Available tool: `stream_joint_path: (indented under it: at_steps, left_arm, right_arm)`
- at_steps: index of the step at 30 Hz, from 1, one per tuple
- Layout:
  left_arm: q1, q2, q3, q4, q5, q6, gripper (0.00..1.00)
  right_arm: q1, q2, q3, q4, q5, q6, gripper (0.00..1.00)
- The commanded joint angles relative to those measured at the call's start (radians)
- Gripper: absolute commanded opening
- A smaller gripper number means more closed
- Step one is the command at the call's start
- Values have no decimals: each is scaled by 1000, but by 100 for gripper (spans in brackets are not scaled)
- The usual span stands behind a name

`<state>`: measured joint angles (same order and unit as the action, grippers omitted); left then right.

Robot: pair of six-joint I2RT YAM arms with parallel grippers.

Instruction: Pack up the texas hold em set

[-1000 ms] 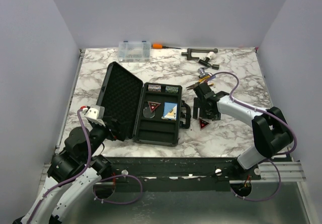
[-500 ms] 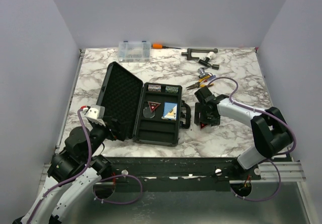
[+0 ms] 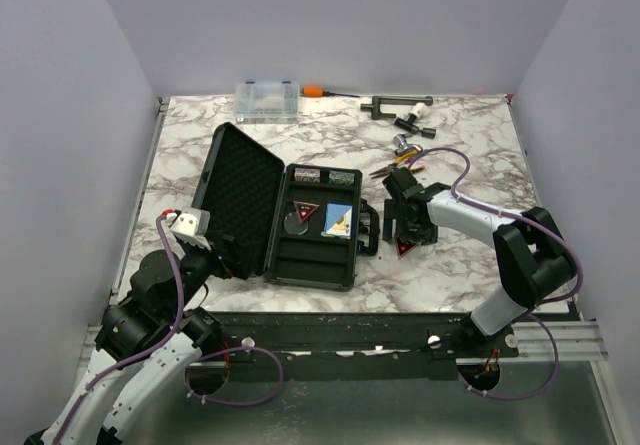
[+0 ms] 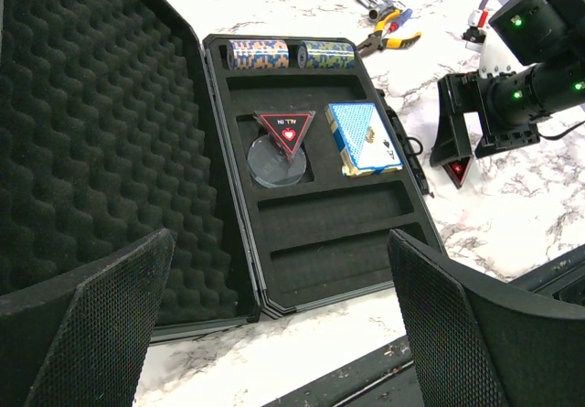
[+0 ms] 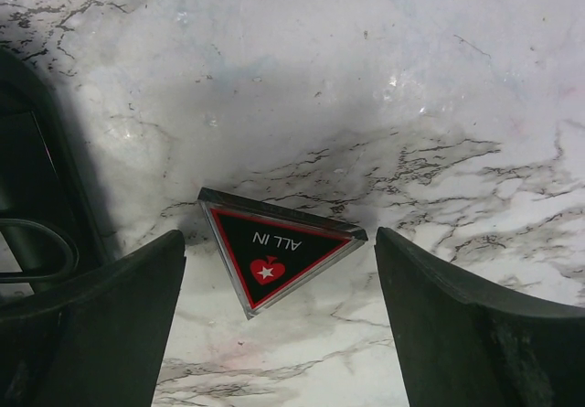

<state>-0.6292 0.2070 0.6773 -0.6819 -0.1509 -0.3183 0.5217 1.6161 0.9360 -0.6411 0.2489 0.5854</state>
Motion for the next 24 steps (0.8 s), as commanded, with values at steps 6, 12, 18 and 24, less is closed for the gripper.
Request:
stream_joint_path:
  at_steps: [6,12,18,24]
  left_arm:
    - [3,9,-8,7,-9,12,99]
    - [3,8,-8,7,-12,12,98]
    - [3,12,-8,7,-10,11,98]
    - [3,11,-8,7,-9,11,98]
  right_arm:
    - [-5,4,-14,1,2,-35,76]
    - [-5,-8,-24,-23,-14,-24,70]
    - [-5,-55,-55,-49,-57,68,63]
    - [-6,-158,-129,-30,-57,262,63]
